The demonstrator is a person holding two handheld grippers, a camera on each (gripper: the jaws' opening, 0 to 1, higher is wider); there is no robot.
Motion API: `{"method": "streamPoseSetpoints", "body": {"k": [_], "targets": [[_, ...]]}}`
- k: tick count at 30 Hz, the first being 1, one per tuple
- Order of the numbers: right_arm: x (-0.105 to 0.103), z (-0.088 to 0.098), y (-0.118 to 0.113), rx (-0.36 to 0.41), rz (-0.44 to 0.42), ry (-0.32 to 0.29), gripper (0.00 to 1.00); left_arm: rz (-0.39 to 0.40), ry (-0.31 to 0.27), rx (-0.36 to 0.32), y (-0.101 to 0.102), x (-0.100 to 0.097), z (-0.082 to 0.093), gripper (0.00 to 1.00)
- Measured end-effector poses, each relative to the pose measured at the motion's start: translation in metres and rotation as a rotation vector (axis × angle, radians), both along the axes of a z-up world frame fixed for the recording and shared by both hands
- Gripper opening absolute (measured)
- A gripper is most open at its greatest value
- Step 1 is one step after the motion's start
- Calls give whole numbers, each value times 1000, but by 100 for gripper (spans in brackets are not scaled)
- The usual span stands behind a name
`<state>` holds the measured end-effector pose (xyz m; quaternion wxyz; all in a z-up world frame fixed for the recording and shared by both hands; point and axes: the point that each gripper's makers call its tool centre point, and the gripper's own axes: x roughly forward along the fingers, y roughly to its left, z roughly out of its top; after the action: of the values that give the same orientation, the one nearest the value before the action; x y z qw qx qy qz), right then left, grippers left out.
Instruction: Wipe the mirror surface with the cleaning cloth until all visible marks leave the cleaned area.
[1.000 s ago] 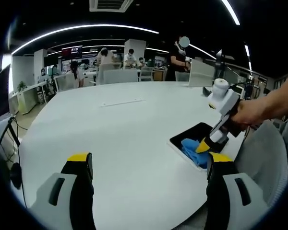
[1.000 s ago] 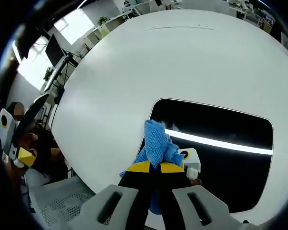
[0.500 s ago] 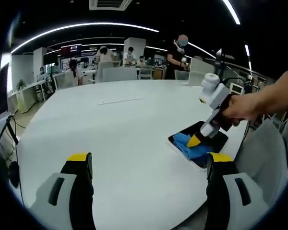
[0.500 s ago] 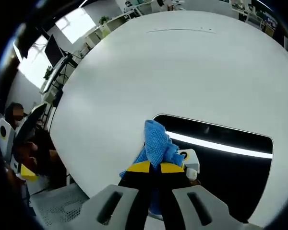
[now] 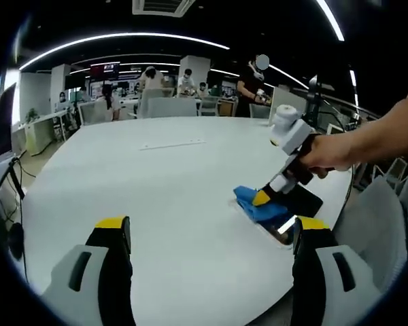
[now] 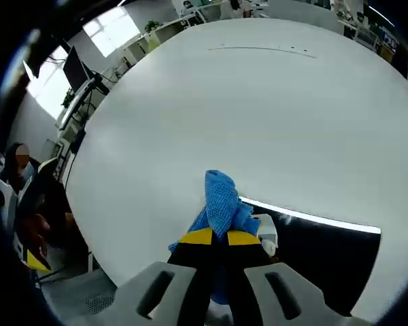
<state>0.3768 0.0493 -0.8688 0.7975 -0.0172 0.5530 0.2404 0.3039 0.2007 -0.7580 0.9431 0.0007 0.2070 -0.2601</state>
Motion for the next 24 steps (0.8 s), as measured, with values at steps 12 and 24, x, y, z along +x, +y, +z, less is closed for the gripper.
{"method": "streamPoseSetpoints", "body": {"k": [12,24], "targets": [[20,-1,-1,1,-16,-8,0,-13,20,3,1,-2,-5,99],[25,1,1,-5,-15,-14,0,-17,19,-2,-4,1,-4,99]]}}
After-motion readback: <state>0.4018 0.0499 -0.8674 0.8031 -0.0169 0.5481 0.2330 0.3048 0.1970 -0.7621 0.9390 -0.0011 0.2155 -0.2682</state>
